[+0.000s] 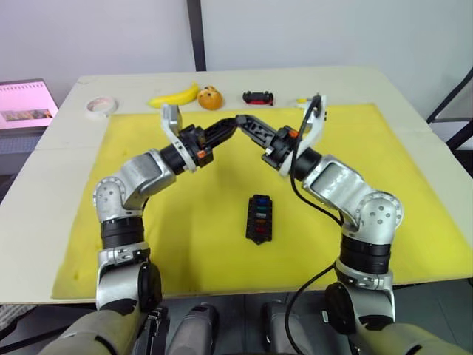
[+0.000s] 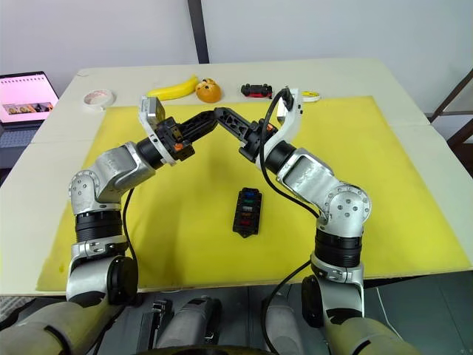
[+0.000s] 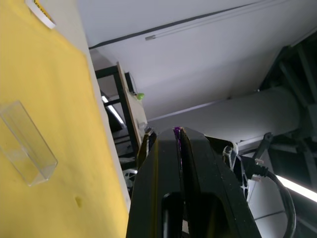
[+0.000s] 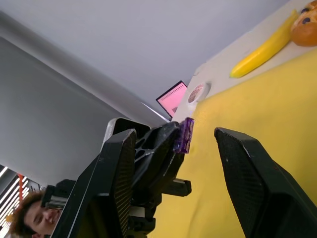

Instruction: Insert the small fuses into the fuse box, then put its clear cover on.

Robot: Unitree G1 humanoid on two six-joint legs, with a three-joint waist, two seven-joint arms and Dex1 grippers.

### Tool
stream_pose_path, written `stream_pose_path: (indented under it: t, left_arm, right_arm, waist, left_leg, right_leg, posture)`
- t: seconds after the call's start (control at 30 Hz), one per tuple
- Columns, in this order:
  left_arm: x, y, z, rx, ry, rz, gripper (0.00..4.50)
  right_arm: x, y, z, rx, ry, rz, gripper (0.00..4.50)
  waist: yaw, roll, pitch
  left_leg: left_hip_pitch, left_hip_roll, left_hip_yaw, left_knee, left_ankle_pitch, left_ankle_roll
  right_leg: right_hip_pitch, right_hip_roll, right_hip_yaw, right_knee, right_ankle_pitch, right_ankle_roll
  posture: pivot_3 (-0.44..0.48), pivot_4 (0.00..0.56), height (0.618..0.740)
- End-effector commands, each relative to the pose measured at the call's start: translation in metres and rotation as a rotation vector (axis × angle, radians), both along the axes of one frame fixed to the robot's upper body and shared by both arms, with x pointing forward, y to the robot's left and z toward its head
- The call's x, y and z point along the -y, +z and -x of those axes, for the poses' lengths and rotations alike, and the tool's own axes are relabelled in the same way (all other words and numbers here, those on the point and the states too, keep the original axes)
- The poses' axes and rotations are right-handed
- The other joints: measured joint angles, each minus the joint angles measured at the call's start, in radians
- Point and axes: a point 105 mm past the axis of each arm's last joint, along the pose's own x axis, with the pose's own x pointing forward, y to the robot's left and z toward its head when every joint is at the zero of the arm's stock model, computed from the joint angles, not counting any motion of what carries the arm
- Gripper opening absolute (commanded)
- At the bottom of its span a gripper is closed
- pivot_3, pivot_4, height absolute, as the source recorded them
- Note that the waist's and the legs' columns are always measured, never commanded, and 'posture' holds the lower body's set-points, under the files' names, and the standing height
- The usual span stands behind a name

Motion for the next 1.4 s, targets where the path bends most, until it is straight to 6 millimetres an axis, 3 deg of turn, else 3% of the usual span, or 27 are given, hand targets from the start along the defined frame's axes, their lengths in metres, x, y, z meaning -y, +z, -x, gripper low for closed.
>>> stream_pose_path:
  t: [0.03,1.13,1.23,1.4]
  left_arm:
    - [0.0003,0.0108,0.0053,0.037,-0.01,0.018,0.0]
    - [-0.0046,0.0064,0.0043,0.038,-0.008,0.01,0.0]
    - [-0.0047,0.0061,0.0044,0.039,-0.008,0.008,0.0]
    - [-0.0046,0.0044,0.0032,0.036,-0.007,0.004,0.0]
  right_arm:
    - [0.0,0.0109,0.0055,0.041,0.011,-0.022,2.67]
    - [0.0034,0.0119,0.0074,0.046,0.009,-0.018,2.67]
    - [0.0027,0.0116,0.0078,0.046,0.011,-0.014,1.86]
    - [0.0024,0.0111,0.0069,0.044,0.013,-0.01,1.86]
  waist:
    - [0.0,0.0,0.0]
    - [0.0,0.0,0.0]
    - [0.0,0.0,0.0]
    - [0.0,0.0,0.0]
  left_leg:
    - [0.0,0.0,0.0,0.0,0.0,0.0]
    - [0.0,0.0,0.0,0.0,0.0,0.0]
    - [0.0,0.0,0.0,0.0,0.0,0.0]
    - [0.0,0.0,0.0,0.0,0.0,0.0]
  right_leg:
    - [0.0,0.0,0.0,0.0,0.0,0.0]
    - [0.0,0.0,0.0,0.0,0.0,0.0]
    - [0.0,0.0,0.0,0.0,0.0,0.0]
    - [0.0,0.0,0.0,0.0,0.0,0.0]
  posture:
    - [0.0,0.15,0.74]
    - [0.0,0.15,0.74]
    - [0.0,0.15,0.74]
    - [0.0,0.15,0.74]
